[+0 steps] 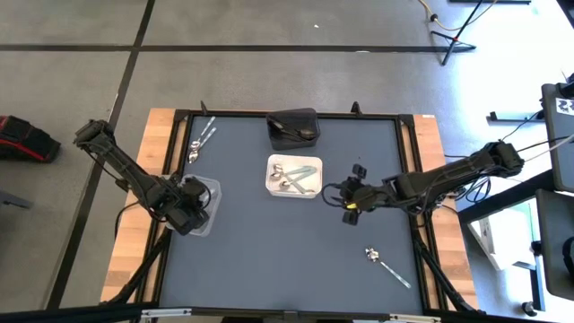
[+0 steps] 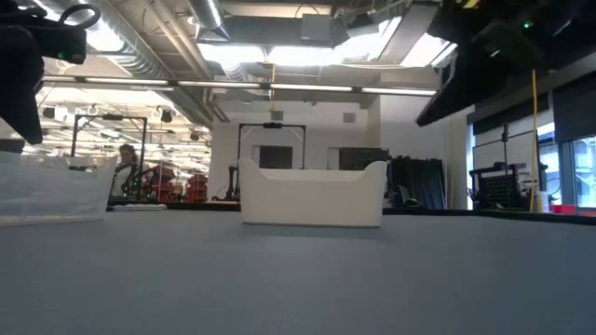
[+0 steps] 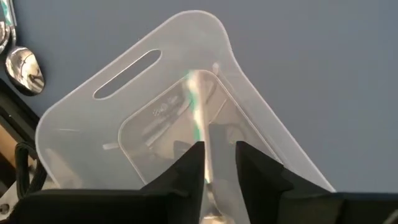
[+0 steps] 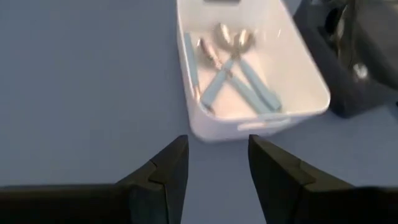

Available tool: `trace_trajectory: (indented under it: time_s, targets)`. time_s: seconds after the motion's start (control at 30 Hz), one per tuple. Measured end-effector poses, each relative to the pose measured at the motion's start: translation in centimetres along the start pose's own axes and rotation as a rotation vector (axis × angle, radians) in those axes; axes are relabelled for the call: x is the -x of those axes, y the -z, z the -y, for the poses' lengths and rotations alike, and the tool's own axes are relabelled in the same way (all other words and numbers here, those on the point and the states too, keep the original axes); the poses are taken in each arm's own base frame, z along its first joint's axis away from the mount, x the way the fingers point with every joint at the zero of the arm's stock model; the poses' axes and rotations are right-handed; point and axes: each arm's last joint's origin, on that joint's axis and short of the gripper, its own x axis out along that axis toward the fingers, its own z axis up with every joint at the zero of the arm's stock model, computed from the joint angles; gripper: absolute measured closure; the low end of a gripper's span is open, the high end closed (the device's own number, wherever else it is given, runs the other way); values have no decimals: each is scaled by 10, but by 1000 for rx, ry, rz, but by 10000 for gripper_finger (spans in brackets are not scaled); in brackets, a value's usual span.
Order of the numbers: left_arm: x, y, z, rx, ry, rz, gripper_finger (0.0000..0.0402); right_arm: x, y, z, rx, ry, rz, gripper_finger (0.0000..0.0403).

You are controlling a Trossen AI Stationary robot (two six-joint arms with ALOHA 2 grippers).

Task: Sort silverware by color (type)
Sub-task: Put the white green spoon into the transparent bin

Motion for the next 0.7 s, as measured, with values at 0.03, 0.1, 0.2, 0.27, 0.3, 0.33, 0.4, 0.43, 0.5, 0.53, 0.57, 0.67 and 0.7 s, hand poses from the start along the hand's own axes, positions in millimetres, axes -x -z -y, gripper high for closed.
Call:
trace_trajectory:
  time_s: [0.03,0.1,0.2,0.27,0.3,0.33,0.4,0.43,0.5,0.53,0.57,0.67,0.7]
  targets:
    - [0,0,0,-3,0,0,310,3,-1,1,-6,-8,-24,246]
    - [0,0,0,-7,1,3,304,10,-7,2,-64,-30,-66,246]
    - [1,-2,6,-39,49,76,302,22,-12,0,-137,-101,-139,246]
    - [2,-4,15,-86,116,172,301,28,-15,-6,-173,-166,-165,246]
    - [4,-5,20,-112,151,218,301,32,-15,-10,-189,-200,-181,246]
    - [5,-7,25,-135,187,262,301,35,-13,-15,-206,-233,-206,246]
    - [10,-10,35,-172,256,350,301,41,-7,-26,-252,-284,-260,246]
    - [11,-11,40,-186,284,390,301,45,-3,-31,-275,-302,-287,246]
    - [15,-13,50,-216,340,456,301,53,5,-41,-315,-321,-348,246]
    - [17,-13,56,-231,364,481,301,57,9,-45,-333,-318,-378,246]
    - [18,-14,61,-243,388,502,301,61,14,-48,-352,-312,-410,246]
    - [16,-14,77,-278,431,543,301,74,27,-59,-401,-291,-488,246]
    - [15,-14,82,-282,445,548,301,77,31,-62,-410,-285,-508,246]
